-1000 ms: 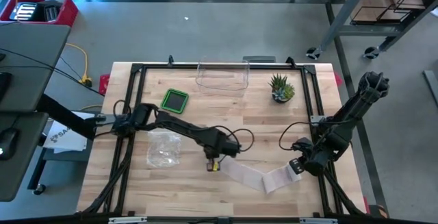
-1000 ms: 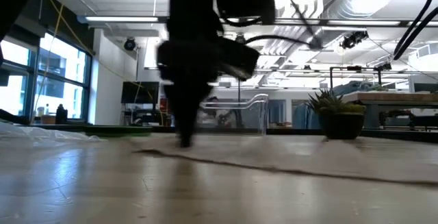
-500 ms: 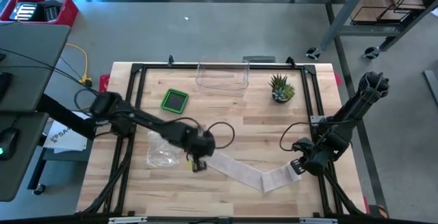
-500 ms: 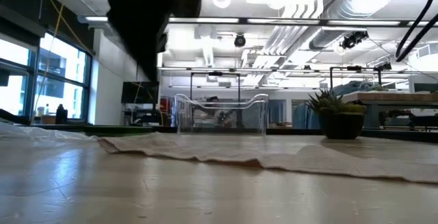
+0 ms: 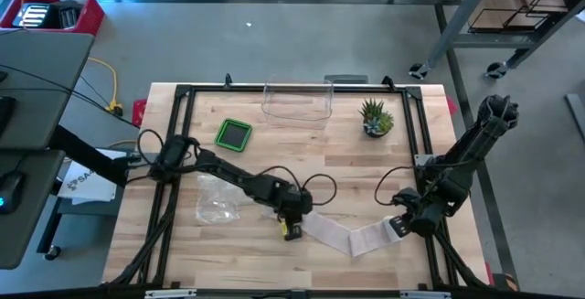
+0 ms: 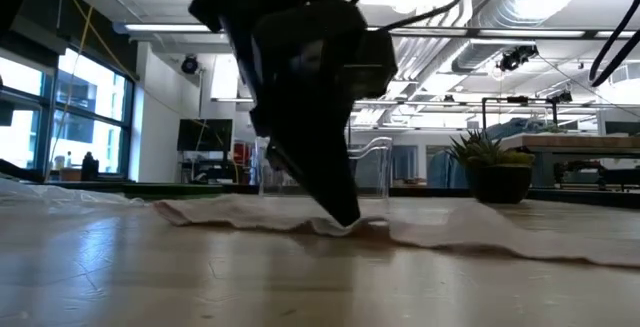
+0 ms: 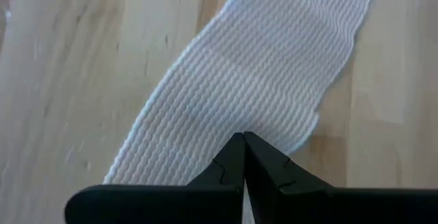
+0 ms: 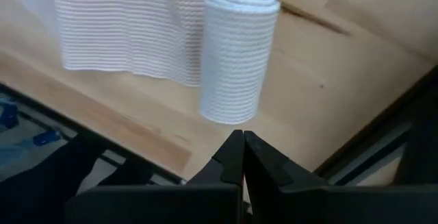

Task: Roll bandage
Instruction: Roll the bandage

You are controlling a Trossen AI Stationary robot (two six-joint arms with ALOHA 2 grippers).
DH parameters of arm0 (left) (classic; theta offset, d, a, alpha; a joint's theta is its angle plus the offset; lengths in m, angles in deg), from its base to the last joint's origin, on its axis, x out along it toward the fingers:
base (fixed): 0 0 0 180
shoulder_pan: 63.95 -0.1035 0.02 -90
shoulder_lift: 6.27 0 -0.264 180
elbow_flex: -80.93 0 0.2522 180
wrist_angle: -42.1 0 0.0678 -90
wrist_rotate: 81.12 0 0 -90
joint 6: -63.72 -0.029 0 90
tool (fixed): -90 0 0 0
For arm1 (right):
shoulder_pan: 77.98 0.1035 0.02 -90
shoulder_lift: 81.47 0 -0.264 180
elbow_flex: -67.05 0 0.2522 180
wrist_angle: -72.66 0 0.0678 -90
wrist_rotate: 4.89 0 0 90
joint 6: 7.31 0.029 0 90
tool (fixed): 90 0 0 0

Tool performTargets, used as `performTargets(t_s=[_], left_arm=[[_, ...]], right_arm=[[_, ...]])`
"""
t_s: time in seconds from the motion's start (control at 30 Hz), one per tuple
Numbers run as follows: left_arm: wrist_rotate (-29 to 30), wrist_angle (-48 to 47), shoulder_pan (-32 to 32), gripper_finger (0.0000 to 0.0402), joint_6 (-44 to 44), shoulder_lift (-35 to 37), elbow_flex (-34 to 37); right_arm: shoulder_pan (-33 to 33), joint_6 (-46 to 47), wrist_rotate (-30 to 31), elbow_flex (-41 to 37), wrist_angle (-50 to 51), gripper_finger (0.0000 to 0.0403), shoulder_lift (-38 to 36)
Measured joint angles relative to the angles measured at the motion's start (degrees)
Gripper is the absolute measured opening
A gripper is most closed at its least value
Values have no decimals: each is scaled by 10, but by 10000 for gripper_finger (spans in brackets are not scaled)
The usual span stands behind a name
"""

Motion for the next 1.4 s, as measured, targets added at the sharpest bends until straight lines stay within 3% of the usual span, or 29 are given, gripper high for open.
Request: performTargets(t_s=[0.33, 0.6, 0.83, 1.0, 1.2, 1.4], left_arm=[[1, -220, 10, 0, 10, 24, -2], [16, -255, 14, 0, 88, 39, 1], [45, -280, 11, 0, 82, 77, 1], [90, -284, 7, 0, 77, 115, 1], [171, -374, 8, 0, 76, 155, 8], [138, -416, 17, 0, 81, 198, 91]], right_arm=[[1, 17, -18, 0, 0, 0, 1], [-24, 19, -15, 1, -10, 0, 24], [-45, -15, -24, 1, -20, 0, 57], [-45, -13, -7, 1, -53, 0, 76], [-44, -17, 3, 1, -69, 0, 78], [-44, -26, 3, 1, -68, 0, 78]])
